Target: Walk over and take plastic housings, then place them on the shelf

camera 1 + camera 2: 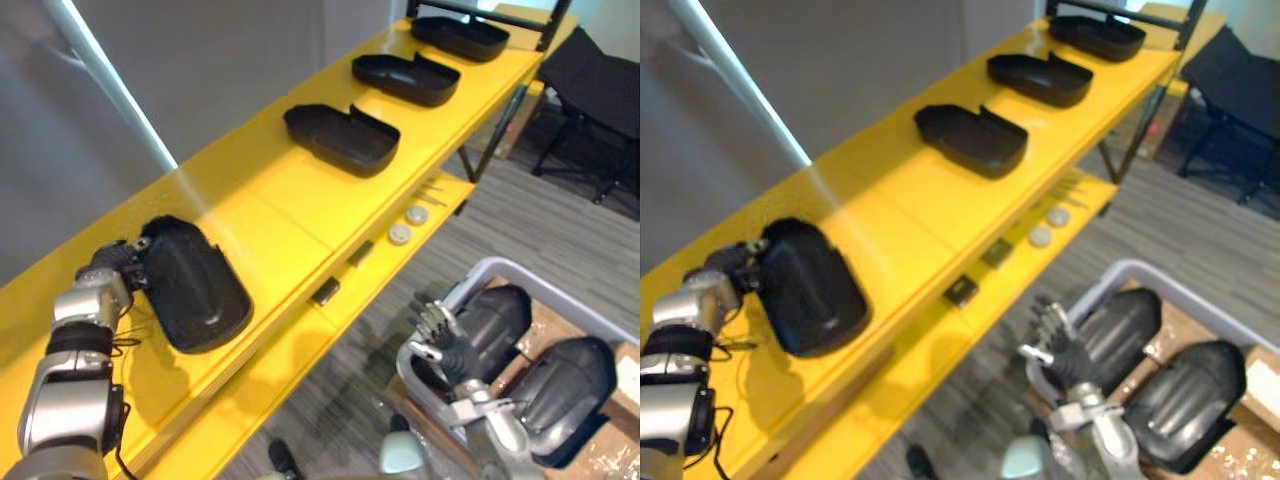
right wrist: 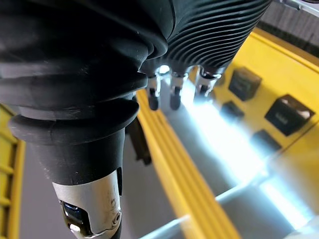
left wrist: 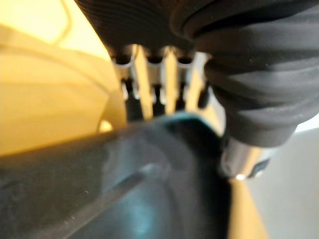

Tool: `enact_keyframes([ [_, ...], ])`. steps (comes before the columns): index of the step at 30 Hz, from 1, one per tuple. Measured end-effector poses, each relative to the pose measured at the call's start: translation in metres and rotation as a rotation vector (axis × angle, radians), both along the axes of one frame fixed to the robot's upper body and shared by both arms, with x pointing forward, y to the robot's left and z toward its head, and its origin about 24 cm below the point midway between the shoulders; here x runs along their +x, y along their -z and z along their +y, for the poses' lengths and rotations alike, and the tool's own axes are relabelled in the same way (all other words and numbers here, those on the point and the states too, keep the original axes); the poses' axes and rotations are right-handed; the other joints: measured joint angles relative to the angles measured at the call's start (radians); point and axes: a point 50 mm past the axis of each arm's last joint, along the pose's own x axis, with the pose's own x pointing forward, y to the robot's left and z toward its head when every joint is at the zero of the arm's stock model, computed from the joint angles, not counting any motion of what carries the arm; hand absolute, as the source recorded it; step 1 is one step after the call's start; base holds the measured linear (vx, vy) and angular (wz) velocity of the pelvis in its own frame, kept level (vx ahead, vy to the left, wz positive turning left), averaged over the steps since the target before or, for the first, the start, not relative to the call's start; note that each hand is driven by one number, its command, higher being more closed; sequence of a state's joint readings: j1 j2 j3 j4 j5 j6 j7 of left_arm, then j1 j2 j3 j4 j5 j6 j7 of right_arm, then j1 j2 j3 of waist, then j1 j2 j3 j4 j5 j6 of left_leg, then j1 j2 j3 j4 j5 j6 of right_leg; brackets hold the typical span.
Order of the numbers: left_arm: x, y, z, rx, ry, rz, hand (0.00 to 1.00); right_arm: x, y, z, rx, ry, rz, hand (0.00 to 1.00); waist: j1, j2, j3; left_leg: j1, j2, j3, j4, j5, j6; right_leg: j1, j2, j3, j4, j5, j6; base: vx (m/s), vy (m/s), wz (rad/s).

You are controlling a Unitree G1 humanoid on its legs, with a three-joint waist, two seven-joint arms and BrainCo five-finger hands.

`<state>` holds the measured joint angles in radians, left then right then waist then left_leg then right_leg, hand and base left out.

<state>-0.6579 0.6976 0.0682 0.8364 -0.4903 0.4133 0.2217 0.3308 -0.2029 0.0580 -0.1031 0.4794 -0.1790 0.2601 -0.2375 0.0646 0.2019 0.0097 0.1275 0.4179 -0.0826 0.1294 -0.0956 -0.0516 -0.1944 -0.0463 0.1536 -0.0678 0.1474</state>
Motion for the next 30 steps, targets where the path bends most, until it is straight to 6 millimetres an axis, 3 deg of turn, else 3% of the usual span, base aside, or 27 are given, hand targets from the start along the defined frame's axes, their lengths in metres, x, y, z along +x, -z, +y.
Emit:
enact_keyframes([
  [7, 0.001, -0.007, 0.004, 0.063, -0.055, -0.015, 0.00, -0.005, 0.004, 0.003, 0.006, -0.012, 0.022, 0.00, 0.002, 0.015, 0.010, 0.001, 0.000, -0.001, 0.000, 0.000, -0.001, -0.016, -0.002, 0.000, 0.038, -0.023, 0.000, 0.00, 0.001, 0.01],
  [13, 0.006, -0.028, 0.006, 0.146, -0.159, -0.078, 0.00, -0.006, 0.005, 0.006, 0.029, -0.019, 0.027, 0.00, 0.000, 0.014, 0.011, 0.001, 0.000, 0.000, 0.000, 0.000, -0.001, -0.017, -0.002, 0.002, 0.041, -0.024, 0.000, 0.00, 0.000, 0.00],
  [16, 0.012, -0.061, 0.010, 0.223, -0.272, -0.203, 0.00, -0.008, 0.006, 0.009, 0.033, -0.024, 0.020, 0.00, 0.002, 0.014, 0.011, 0.001, 0.000, -0.001, 0.000, 0.000, -0.001, -0.016, -0.002, 0.001, 0.041, -0.024, 0.000, 0.00, 0.000, 0.00],
  [20, 0.014, -0.143, 0.014, 0.419, -0.389, -0.498, 0.00, -0.005, -0.002, 0.011, 0.032, -0.019, -0.056, 0.00, 0.005, 0.013, 0.011, 0.001, 0.000, -0.002, 0.000, 0.000, -0.001, -0.013, -0.002, -0.001, 0.039, -0.024, 0.001, 0.00, 0.000, 0.00],
  [21, 0.013, -0.156, 0.013, 0.448, -0.397, -0.548, 0.00, -0.004, -0.004, 0.011, 0.030, -0.012, -0.074, 0.00, 0.005, 0.012, 0.010, 0.001, 0.000, -0.002, 0.000, 0.001, -0.001, -0.013, -0.002, -0.001, 0.038, -0.024, 0.001, 0.01, 0.002, 0.03],
  [23, 0.007, -0.193, 0.004, 0.547, -0.404, -0.733, 0.00, 0.000, -0.013, 0.008, 0.006, 0.029, -0.146, 0.00, 0.005, 0.012, 0.010, 0.005, 0.001, -0.014, -0.001, 0.001, -0.001, 0.005, -0.001, -0.011, 0.026, -0.023, 0.002, 0.02, 0.000, 0.10],
  [25, 0.003, -0.206, -0.004, 0.589, -0.398, -0.836, 0.00, 0.004, -0.021, 0.006, -0.009, 0.046, -0.207, 0.00, 0.006, 0.010, 0.008, 0.007, 0.002, -0.027, -0.001, 0.001, -0.001, 0.023, -0.001, -0.030, 0.015, -0.022, 0.002, 0.02, -0.009, 0.19],
  [27, -0.004, -0.205, -0.012, 0.613, -0.369, -0.925, 0.00, 0.012, -0.032, 0.005, -0.013, 0.075, -0.277, 0.00, 0.014, 0.006, 0.004, 0.008, 0.003, -0.038, -0.001, 0.002, -0.002, 0.037, 0.001, -0.039, 0.003, -0.019, 0.005, 0.02, -0.012, 0.17],
  [30, -0.025, -0.176, -0.029, 0.568, -0.315, -1.064, 0.00, 0.020, -0.048, -0.002, -0.013, 0.160, -0.364, 0.00, 0.043, -0.011, -0.029, 0.007, 0.003, -0.065, -0.001, 0.003, -0.004, 0.069, 0.002, -0.072, -0.021, -0.014, 0.011, 0.05, -0.018, 0.29],
])
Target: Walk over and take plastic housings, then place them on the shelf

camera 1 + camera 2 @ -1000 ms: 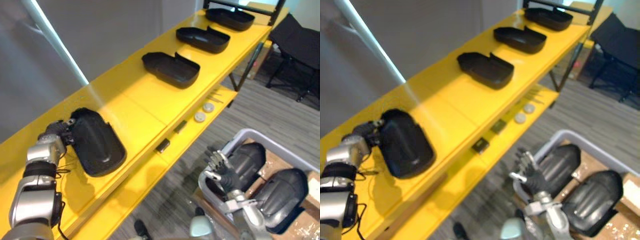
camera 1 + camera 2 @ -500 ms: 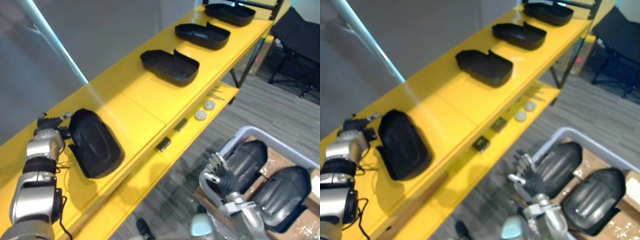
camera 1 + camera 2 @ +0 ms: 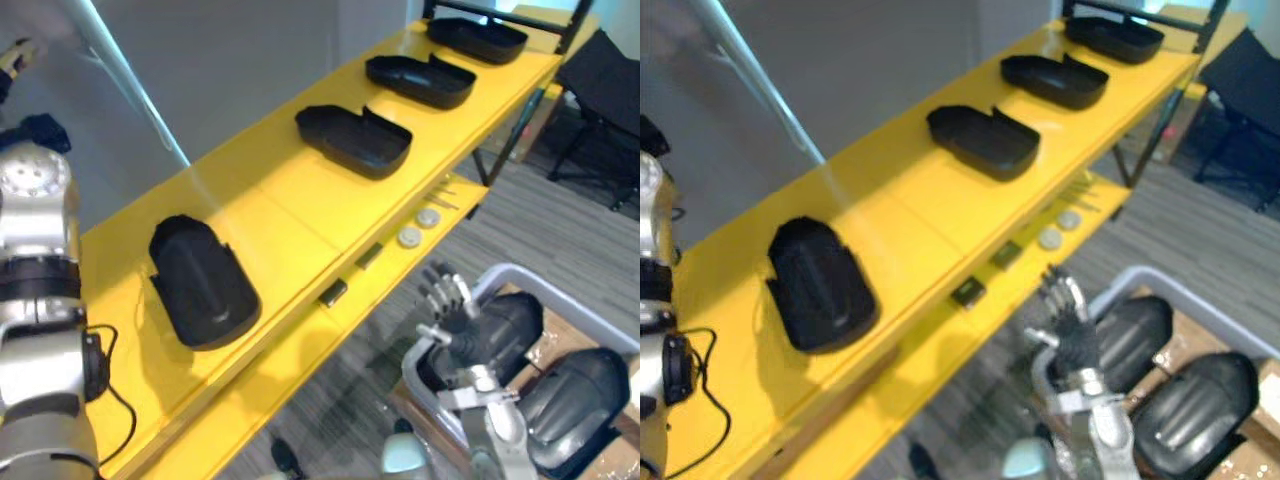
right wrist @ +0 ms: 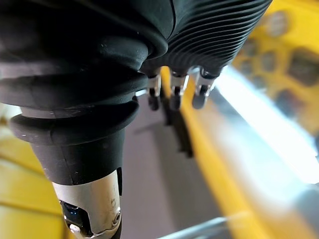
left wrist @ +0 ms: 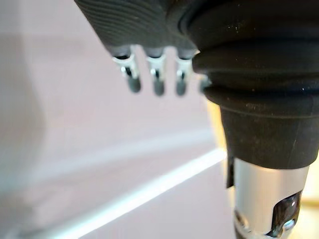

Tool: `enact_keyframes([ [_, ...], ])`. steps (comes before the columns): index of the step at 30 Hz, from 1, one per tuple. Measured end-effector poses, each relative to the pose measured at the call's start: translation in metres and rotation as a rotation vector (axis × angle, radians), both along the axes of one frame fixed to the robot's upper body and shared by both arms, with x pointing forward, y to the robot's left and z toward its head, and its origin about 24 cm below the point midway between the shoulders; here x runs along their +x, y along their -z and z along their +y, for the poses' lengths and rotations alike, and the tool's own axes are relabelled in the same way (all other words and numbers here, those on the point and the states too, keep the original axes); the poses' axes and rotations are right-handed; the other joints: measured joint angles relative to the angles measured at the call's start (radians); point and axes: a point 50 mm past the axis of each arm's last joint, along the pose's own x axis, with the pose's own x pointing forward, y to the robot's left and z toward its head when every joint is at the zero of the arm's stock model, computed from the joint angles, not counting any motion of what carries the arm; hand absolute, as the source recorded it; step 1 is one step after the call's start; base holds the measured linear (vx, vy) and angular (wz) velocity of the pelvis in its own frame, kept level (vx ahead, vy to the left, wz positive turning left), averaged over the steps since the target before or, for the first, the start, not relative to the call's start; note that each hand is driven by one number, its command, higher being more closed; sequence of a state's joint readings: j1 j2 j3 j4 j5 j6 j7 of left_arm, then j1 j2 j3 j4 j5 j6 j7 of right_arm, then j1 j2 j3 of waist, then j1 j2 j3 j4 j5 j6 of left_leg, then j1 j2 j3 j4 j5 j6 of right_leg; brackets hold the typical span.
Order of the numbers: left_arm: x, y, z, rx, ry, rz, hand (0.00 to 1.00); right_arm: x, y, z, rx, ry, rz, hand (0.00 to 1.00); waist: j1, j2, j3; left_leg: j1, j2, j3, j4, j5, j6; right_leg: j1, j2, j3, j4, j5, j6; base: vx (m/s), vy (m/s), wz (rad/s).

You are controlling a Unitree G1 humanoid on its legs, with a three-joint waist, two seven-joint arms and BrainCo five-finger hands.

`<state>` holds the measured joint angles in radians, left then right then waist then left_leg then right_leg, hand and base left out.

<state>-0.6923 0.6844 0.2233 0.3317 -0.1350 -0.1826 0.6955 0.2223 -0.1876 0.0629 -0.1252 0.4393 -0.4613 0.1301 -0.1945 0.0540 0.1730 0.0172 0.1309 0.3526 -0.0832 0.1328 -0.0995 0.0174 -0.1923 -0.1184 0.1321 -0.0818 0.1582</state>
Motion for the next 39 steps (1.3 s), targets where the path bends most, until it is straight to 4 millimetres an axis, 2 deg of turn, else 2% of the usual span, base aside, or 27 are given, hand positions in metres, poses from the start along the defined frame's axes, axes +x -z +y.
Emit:
enact_keyframes([
  [3, -0.046, 0.044, -0.013, 0.001, 0.015, -0.068, 0.00, 0.002, -0.021, -0.014, -0.006, 0.118, -0.091, 0.00, 0.049, -0.033, -0.039, 0.000, -0.002, -0.061, 0.000, 0.002, -0.002, 0.059, 0.001, -0.069, -0.034, 0.001, 0.001, 0.05, -0.021, 0.47],
  [4, -0.056, 0.050, -0.014, 0.005, 0.008, -0.080, 0.00, 0.003, -0.025, -0.017, -0.009, 0.140, -0.105, 0.00, 0.059, -0.039, -0.045, 0.000, -0.003, -0.074, 0.000, 0.002, -0.003, 0.072, 0.001, -0.081, -0.040, 0.001, 0.001, 0.03, -0.024, 0.64],
  [5, -0.082, 0.063, -0.017, 0.014, -0.020, -0.094, 0.00, 0.005, -0.031, -0.025, -0.015, 0.196, -0.138, 0.00, 0.088, -0.052, -0.060, 0.000, -0.006, -0.101, 0.000, 0.004, -0.005, 0.095, 0.001, -0.115, -0.053, 0.001, 0.000, 0.00, -0.019, 0.52],
  [7, -0.105, 0.074, -0.017, 0.012, -0.049, -0.104, 0.00, 0.008, -0.038, -0.031, -0.018, 0.235, -0.167, 0.00, 0.121, -0.059, -0.074, 0.000, -0.011, -0.129, 0.000, 0.005, -0.006, 0.121, 0.001, -0.141, -0.066, 0.000, 0.000, -0.01, -0.015, 0.50],
  [9, -0.135, 0.088, -0.019, 0.020, -0.080, -0.103, 0.00, 0.012, -0.048, -0.035, -0.036, 0.267, -0.213, 0.00, 0.160, -0.055, -0.085, -0.002, -0.019, -0.165, -0.005, 0.009, -0.005, 0.157, 0.000, -0.188, -0.081, -0.005, -0.008, -0.05, -0.011, 0.55],
  [10, -0.141, 0.091, -0.020, 0.023, -0.084, -0.101, 0.00, 0.014, -0.051, -0.036, -0.043, 0.271, -0.227, 0.00, 0.167, -0.051, -0.086, -0.004, -0.021, -0.180, -0.005, 0.010, -0.006, 0.161, 0.000, -0.200, -0.085, -0.010, -0.016, -0.05, -0.007, 0.32],
  [11, -0.177, 0.106, -0.024, 0.003, -0.075, -0.092, 0.00, 0.016, -0.078, -0.037, -0.047, 0.273, -0.357, 0.00, 0.207, -0.083, -0.094, -0.036, -0.026, -0.204, -0.006, 0.036, 0.000, 0.163, 0.002, -0.242, -0.105, -0.001, -0.018, -0.02, -0.002, 0.09],
  [16, -0.176, 0.107, -0.025, -0.004, -0.073, -0.091, 0.00, 0.015, -0.077, -0.037, -0.046, 0.275, -0.352, 0.00, 0.206, -0.084, -0.091, -0.037, -0.026, -0.204, -0.006, 0.036, 0.000, 0.163, 0.002, -0.241, -0.104, -0.001, -0.018, 0.00, 0.000, 0.00],
  [18, -0.176, 0.114, -0.029, -0.050, -0.055, -0.083, 0.00, 0.010, -0.068, -0.039, -0.031, 0.288, -0.316, 0.00, 0.205, -0.087, -0.087, -0.037, -0.026, -0.205, -0.006, 0.036, 0.000, 0.163, 0.002, -0.242, -0.092, -0.001, -0.018, 0.00, 0.000, 0.02],
  [22, -0.180, 0.140, -0.035, -0.171, -0.029, -0.005, 0.00, -0.006, -0.047, -0.050, 0.012, 0.339, -0.226, 0.00, 0.203, -0.075, -0.046, -0.039, -0.027, -0.209, -0.006, 0.038, 0.002, 0.160, 0.000, -0.247, -0.072, -0.007, -0.019, -0.02, -0.009, 0.06],
  [25, -0.187, 0.169, -0.026, -0.274, -0.110, 0.110, 0.00, -0.014, -0.033, -0.058, 0.041, 0.346, -0.169, 0.00, 0.183, -0.063, -0.031, -0.055, -0.029, -0.213, -0.006, 0.035, 0.005, 0.158, -0.002, -0.269, -0.068, -0.014, -0.014, -0.02, -0.010, 0.18],
  [27, -0.192, 0.189, -0.019, -0.343, -0.179, 0.187, 0.00, -0.013, -0.027, -0.058, 0.033, 0.328, -0.141, 0.00, 0.185, -0.062, -0.024, -0.056, -0.030, -0.214, -0.006, 0.034, 0.005, 0.158, -0.002, -0.272, -0.064, -0.018, -0.014, 0.00, -0.011, 0.10],
  [30, -0.199, 0.213, -0.009, -0.425, -0.282, 0.260, 0.00, -0.010, -0.027, -0.051, 0.029, 0.287, -0.142, 0.00, 0.195, -0.068, -0.018, -0.076, -0.035, -0.238, -0.006, 0.038, 0.010, 0.157, -0.003, -0.300, -0.049, -0.036, -0.013, 0.02, -0.028, 0.30],
  [34, -0.205, 0.222, -0.003, -0.455, -0.364, 0.261, 0.00, 0.000, -0.034, -0.039, 0.015, 0.252, -0.169, 0.00, 0.215, -0.076, -0.019, -0.090, -0.040, -0.270, -0.006, 0.045, 0.014, 0.157, -0.004, -0.324, -0.023, -0.048, -0.021, 0.05, -0.039, 0.31],
  [39, -0.215, 0.231, 0.000, -0.456, -0.570, 0.262, 0.00, 0.015, -0.051, -0.031, -0.003, 0.157, -0.240, 0.00, 0.232, -0.076, -0.020, -0.100, -0.045, -0.295, -0.006, 0.041, 0.018, 0.161, -0.004, -0.316, 0.000, -0.057, -0.036, 0.01, -0.031, 0.18],
])
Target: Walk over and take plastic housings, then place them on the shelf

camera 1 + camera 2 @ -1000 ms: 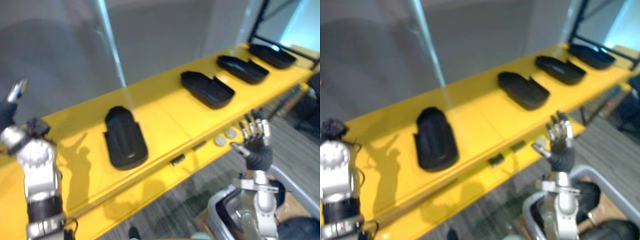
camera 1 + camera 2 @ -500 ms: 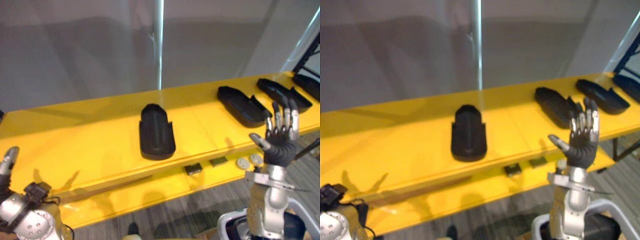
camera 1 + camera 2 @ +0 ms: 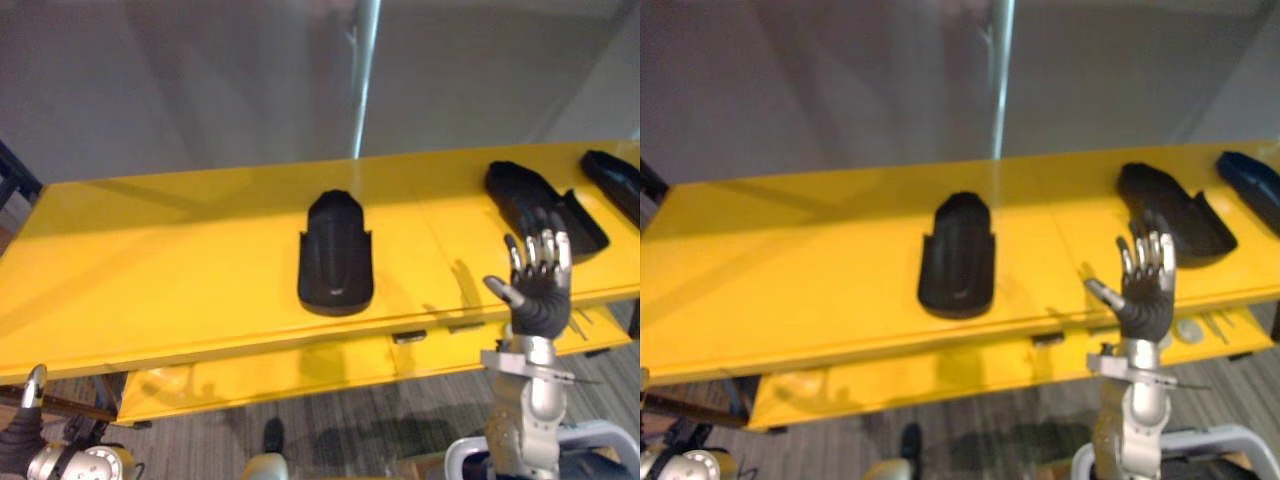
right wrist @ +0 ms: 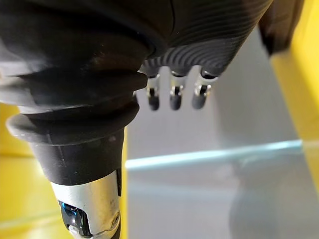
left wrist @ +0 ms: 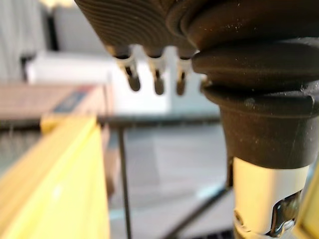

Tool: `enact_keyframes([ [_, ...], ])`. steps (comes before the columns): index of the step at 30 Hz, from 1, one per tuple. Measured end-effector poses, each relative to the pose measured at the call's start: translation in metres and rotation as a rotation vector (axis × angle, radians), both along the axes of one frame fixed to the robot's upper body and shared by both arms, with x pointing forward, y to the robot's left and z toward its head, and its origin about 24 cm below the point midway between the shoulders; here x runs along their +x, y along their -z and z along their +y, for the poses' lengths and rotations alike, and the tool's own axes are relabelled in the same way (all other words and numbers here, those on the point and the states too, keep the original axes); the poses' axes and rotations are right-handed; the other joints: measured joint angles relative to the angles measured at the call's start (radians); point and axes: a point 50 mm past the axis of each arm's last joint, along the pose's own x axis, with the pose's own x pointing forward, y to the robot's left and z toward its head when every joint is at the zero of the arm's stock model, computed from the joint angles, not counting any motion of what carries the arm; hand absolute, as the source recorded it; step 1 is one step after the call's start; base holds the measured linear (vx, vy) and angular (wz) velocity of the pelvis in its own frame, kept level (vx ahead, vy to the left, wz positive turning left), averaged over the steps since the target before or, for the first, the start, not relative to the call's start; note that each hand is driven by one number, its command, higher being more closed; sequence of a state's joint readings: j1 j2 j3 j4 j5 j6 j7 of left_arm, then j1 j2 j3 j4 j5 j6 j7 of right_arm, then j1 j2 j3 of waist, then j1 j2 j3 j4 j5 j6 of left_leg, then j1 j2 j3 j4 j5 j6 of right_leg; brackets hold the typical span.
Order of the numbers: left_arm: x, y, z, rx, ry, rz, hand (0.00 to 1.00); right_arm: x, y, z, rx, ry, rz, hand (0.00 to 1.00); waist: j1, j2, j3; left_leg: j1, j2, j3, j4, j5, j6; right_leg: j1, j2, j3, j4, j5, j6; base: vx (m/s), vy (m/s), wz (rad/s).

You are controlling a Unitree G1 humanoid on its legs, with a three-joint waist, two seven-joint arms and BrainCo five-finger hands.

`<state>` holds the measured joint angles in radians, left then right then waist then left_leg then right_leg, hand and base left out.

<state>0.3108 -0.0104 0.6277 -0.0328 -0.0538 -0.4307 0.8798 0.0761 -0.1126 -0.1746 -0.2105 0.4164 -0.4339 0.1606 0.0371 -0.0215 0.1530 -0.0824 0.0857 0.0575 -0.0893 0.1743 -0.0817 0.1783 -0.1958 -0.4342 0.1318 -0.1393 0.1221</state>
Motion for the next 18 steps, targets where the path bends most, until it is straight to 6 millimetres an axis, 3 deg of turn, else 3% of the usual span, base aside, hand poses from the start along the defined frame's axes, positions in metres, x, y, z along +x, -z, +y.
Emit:
enact_keyframes([
  [3, -0.018, 0.012, 0.009, -0.018, -0.197, 0.017, 0.00, 0.007, -0.008, 0.011, -0.032, -0.064, -0.030, 0.00, 0.002, 0.001, -0.001, -0.008, 0.000, 0.000, 0.000, -0.004, -0.005, -0.001, 0.005, 0.000, -0.019, -0.004, -0.006, -0.02, -0.034, 0.01],
  [5, -0.041, 0.034, 0.018, -0.099, -0.356, 0.074, 0.00, 0.014, -0.017, 0.020, -0.070, -0.123, -0.060, 0.00, 0.004, 0.004, -0.002, -0.010, 0.002, 0.000, 0.000, -0.004, -0.005, -0.001, 0.009, 0.000, -0.026, -0.004, -0.006, -0.01, -0.036, 0.00],
  [7, -0.055, 0.055, 0.018, -0.182, -0.394, 0.136, 0.00, 0.020, -0.026, 0.028, -0.093, -0.171, -0.097, 0.00, 0.007, 0.004, -0.003, -0.011, 0.003, 0.000, 0.000, -0.004, -0.005, -0.001, 0.010, 0.000, -0.026, -0.003, -0.005, -0.01, -0.015, 0.01],
  [11, -0.068, 0.107, 0.007, -0.483, -0.234, 0.277, 0.00, 0.034, -0.045, 0.062, -0.135, -0.349, -0.158, 0.00, 0.012, -0.007, -0.014, -0.022, 0.008, 0.000, 0.000, -0.004, -0.005, -0.004, 0.015, -0.001, -0.035, 0.003, 0.003, -0.02, -0.027, 0.04],
  [13, -0.067, 0.124, -0.001, -0.584, -0.136, 0.334, 0.00, 0.037, -0.046, 0.078, -0.137, -0.434, -0.151, 0.00, 0.020, -0.015, -0.019, -0.022, 0.010, 0.000, 0.000, -0.004, -0.005, -0.004, 0.017, -0.001, -0.035, 0.004, 0.003, 0.00, -0.015, 0.00],
  [18, -0.068, 0.165, -0.035, -0.866, 0.143, 0.464, 0.00, 0.031, -0.040, 0.145, -0.190, -0.772, -0.088, 0.00, 0.037, -0.033, -0.031, -0.018, 0.023, 0.001, 0.000, -0.005, -0.006, -0.004, 0.030, 0.018, -0.035, 0.004, 0.003, -0.01, -0.035, -0.03],
])
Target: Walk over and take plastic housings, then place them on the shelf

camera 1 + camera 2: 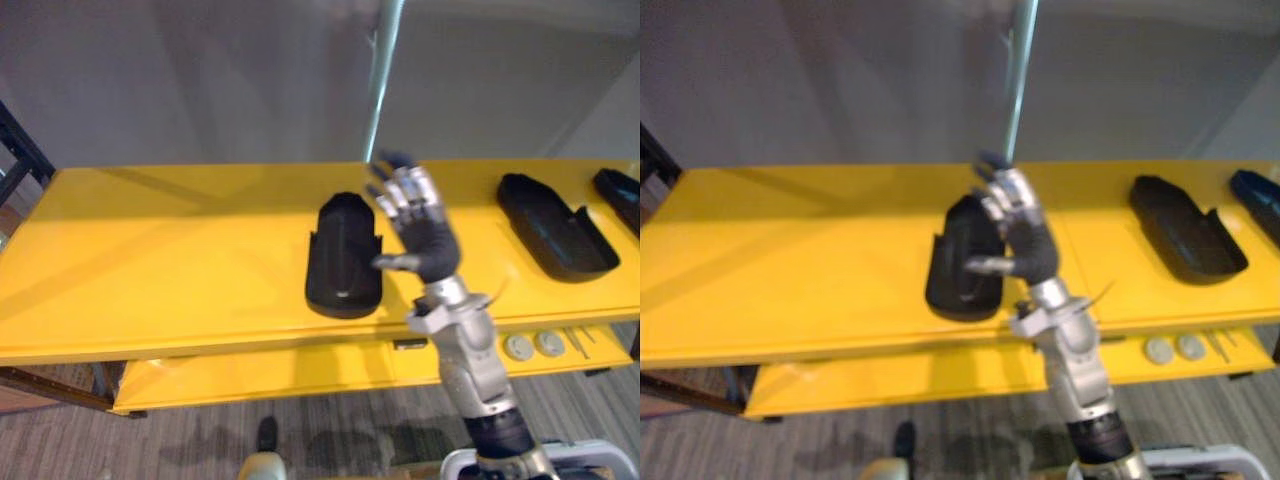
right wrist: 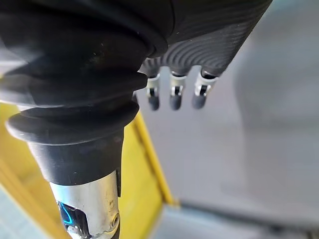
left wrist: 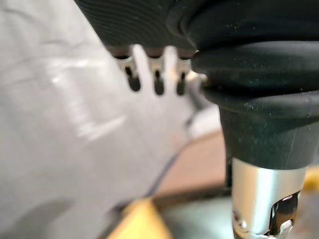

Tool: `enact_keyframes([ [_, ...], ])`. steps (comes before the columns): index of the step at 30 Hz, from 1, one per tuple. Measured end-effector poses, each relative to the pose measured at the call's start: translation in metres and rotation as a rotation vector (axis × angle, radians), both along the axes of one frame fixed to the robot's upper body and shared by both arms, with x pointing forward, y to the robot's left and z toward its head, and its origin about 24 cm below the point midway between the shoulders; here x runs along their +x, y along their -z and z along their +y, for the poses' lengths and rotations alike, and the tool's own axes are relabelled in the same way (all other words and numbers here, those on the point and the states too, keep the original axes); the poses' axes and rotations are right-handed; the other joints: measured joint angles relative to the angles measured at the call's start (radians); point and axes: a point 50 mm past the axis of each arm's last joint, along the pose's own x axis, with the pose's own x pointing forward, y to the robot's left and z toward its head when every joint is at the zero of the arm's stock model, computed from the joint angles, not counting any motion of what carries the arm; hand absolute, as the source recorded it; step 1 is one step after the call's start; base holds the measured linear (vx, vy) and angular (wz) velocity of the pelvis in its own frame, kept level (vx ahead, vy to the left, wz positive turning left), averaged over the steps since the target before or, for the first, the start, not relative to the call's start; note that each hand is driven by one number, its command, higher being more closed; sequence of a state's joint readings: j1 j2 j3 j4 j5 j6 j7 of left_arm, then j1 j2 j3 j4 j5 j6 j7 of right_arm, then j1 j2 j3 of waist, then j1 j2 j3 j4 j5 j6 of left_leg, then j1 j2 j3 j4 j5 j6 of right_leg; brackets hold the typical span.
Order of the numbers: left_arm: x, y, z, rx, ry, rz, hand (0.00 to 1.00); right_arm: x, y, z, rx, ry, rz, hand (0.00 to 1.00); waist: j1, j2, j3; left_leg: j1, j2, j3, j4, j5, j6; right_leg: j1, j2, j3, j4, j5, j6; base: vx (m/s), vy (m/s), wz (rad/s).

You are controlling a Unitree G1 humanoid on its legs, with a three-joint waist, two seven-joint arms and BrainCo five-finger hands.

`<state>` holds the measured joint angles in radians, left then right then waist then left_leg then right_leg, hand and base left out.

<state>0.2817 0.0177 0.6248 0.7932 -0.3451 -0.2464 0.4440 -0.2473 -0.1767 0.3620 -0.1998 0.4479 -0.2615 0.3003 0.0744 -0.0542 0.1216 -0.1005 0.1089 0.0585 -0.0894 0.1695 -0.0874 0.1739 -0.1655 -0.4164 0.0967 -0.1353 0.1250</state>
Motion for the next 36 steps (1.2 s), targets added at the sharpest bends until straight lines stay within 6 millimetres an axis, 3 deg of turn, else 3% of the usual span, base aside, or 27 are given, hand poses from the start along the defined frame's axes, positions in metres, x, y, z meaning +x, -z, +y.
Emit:
enact_keyframes([
  [4, -0.001, 0.021, -0.026, -0.215, 0.221, 0.024, 0.00, -0.007, 0.012, 0.032, -0.158, -0.190, 0.033, 0.00, 0.013, 0.001, -0.001, 0.002, 0.022, 0.015, 0.000, -0.001, -0.001, 0.003, 0.025, 0.034, -0.023, 0.000, -0.002, -0.04, -0.050, -0.09],
  [7, -0.005, 0.029, -0.043, -0.313, 0.357, 0.053, 0.00, -0.008, 0.020, 0.032, -0.245, -0.264, 0.073, 0.00, 0.013, 0.002, -0.006, 0.003, 0.045, 0.061, 0.000, -0.004, -0.005, 0.005, 0.037, 0.034, -0.032, 0.001, -0.003, -0.03, -0.053, -0.01],
  [8, -0.008, 0.032, -0.048, -0.346, 0.402, 0.067, 0.00, -0.009, 0.026, 0.031, -0.299, -0.299, 0.096, 0.00, 0.009, -0.006, -0.012, 0.005, 0.048, 0.075, 0.000, -0.015, -0.019, 0.010, 0.037, 0.033, -0.041, 0.005, -0.005, -0.01, -0.003, -0.06],
  [9, -0.011, 0.034, -0.052, -0.375, 0.433, 0.082, 0.00, -0.012, 0.034, 0.030, -0.344, -0.337, 0.130, 0.00, 0.007, -0.024, -0.026, 0.011, 0.047, 0.125, 0.007, -0.015, -0.008, 0.010, 0.018, 0.033, -0.057, 0.010, 0.001, 0.00, 0.013, -0.08],
  [10, -0.013, 0.035, -0.055, -0.393, 0.445, 0.086, 0.00, -0.014, 0.039, 0.028, -0.366, -0.354, 0.152, 0.00, 0.007, -0.020, -0.033, 0.012, 0.047, 0.141, 0.005, -0.002, 0.009, 0.011, 0.018, 0.037, -0.055, 0.009, 0.002, 0.04, 0.006, 0.00],
  [11, -0.016, 0.036, -0.056, -0.408, 0.462, 0.096, 0.00, -0.019, 0.049, 0.025, -0.395, -0.383, 0.200, 0.00, 0.004, -0.006, -0.039, 0.014, 0.048, 0.143, 0.001, 0.022, -0.008, 0.023, 0.024, 0.037, -0.054, 0.006, 0.000, 0.05, -0.003, 0.07],
  [13, -0.015, 0.034, -0.048, -0.391, 0.495, 0.106, 0.00, -0.025, 0.060, 0.025, -0.425, -0.427, 0.259, 0.00, -0.005, -0.020, -0.048, 0.014, 0.040, 0.144, 0.001, 0.023, -0.005, 0.020, 0.015, 0.045, -0.049, 0.007, -0.001, 0.05, 0.003, 0.05],
  [19, -0.009, 0.029, -0.032, -0.356, 0.566, 0.116, 0.00, -0.037, 0.073, 0.025, -0.482, -0.524, 0.306, 0.00, -0.016, -0.016, -0.045, 0.013, 0.051, 0.144, 0.000, 0.022, -0.011, 0.000, 0.025, 0.077, -0.028, -0.014, -0.032, -0.03, -0.019, -0.02],
  [25, -0.006, 0.029, -0.031, -0.355, 0.586, 0.121, 0.00, -0.049, 0.095, 0.021, -0.508, -0.565, 0.385, 0.00, -0.020, -0.015, -0.042, 0.029, 0.051, 0.145, 0.000, 0.022, -0.013, 0.004, 0.020, 0.083, -0.016, -0.036, -0.014, -0.02, -0.016, -0.01],
  [30, 0.000, 0.029, -0.031, -0.362, 0.591, 0.117, 0.00, -0.052, 0.116, 0.015, -0.573, -0.524, 0.461, 0.00, -0.021, -0.016, -0.021, 0.027, 0.032, 0.146, 0.000, 0.016, -0.011, 0.004, 0.004, 0.083, -0.014, -0.044, -0.005, 0.02, -0.001, 0.03],
  [36, 0.013, 0.027, -0.029, -0.345, 0.614, 0.091, 0.00, -0.034, 0.115, -0.008, -0.561, -0.351, 0.457, 0.00, -0.022, -0.022, 0.044, 0.027, 0.010, 0.138, 0.000, 0.016, -0.005, 0.017, -0.017, 0.068, -0.001, -0.035, 0.009, 0.05, -0.002, 0.08],
])
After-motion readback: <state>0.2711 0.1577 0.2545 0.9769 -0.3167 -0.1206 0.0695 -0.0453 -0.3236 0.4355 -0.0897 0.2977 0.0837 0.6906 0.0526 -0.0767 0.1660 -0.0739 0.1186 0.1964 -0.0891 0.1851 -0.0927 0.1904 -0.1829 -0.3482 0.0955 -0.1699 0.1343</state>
